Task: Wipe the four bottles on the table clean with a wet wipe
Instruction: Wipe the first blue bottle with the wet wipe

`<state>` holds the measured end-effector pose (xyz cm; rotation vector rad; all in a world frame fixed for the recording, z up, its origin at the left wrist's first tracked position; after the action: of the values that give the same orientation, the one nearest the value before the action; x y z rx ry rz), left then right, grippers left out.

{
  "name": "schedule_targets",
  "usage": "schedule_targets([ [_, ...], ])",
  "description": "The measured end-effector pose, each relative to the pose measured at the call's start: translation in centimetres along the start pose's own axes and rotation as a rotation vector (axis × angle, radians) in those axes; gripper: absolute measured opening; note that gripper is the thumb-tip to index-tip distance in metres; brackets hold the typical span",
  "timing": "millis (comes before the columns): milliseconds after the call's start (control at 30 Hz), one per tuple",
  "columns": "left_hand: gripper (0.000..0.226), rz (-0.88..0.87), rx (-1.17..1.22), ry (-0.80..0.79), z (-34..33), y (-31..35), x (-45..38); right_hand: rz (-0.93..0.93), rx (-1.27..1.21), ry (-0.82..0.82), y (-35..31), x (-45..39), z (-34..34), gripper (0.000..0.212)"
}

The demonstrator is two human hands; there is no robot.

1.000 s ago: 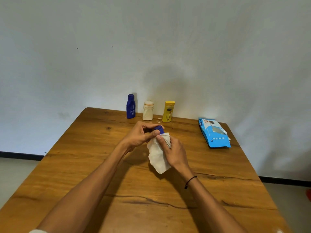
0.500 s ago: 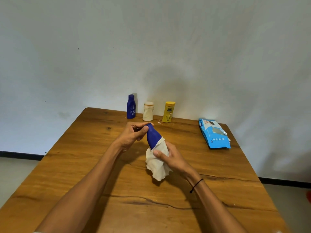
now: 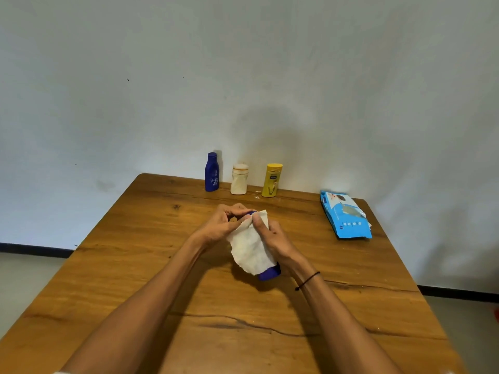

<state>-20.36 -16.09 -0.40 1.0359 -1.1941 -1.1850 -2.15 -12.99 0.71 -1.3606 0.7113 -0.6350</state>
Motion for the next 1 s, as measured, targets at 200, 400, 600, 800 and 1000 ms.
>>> schedule_targets([
  [200, 0.058, -0.112, 0.172, 0.139, 2.7, 0.0, 0.2, -0.079, -0.047, -0.192, 1.6, 1.3, 0.4, 0.045],
  [400, 0.06, -0.119, 0.276, 0.242, 3.6, -1.4, -0.4, -0.036, -0.078, -0.115, 2.7, 2.4, 0.0, 0.042],
  [600, 0.047, -0.039, 0.178, 0.135, 0.9, -1.4, 0.1, 0.052, 0.163, -0.038, 1.1, 0.6, -0.5, 0.032],
  [800, 0.042, 0.002, 0.129, 0.036, -0.3, -1.1, 0.1, 0.067, 0.271, -0.031, 0.0, -0.7, -0.4, 0.038],
  [1000, 0.057, -0.071, 0.257, 0.253, 2.7, -1.5, -0.4, 0.009, 0.125, -0.058, 1.6, 1.7, 0.3, 0.032],
])
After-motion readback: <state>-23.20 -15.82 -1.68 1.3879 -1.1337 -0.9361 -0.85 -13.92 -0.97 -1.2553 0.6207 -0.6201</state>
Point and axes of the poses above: each hand's wrist, its own x-axis away from the middle knuckle, its own z-axis out of the back of the hand, y = z × x, the point moved 1 cm from there along -x, towards the middle knuckle, and after that the axes turned 11 degrees about z, right-handed, at the moved point
